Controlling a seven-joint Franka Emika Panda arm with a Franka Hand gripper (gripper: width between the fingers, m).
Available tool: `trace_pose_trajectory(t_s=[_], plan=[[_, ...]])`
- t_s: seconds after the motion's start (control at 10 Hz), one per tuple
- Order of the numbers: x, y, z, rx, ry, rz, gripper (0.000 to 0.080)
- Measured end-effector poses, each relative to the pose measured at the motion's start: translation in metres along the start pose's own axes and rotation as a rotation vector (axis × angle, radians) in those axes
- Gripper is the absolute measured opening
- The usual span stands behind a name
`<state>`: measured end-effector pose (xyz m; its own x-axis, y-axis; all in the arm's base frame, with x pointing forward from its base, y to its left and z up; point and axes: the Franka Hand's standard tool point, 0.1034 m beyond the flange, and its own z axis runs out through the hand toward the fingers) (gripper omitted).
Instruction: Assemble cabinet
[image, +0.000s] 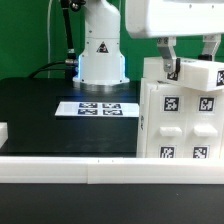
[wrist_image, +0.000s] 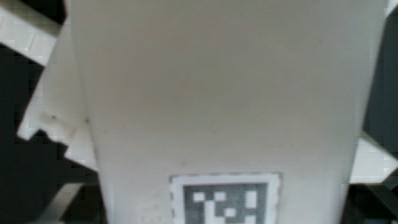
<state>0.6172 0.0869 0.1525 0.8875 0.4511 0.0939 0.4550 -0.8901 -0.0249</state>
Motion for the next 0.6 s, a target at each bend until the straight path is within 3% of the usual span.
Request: trace_pose_trajectory(t_s=[0.6], plan=[[0.0013,0.0044,-0.0007,-0.01,0.058,0.576,0.056]])
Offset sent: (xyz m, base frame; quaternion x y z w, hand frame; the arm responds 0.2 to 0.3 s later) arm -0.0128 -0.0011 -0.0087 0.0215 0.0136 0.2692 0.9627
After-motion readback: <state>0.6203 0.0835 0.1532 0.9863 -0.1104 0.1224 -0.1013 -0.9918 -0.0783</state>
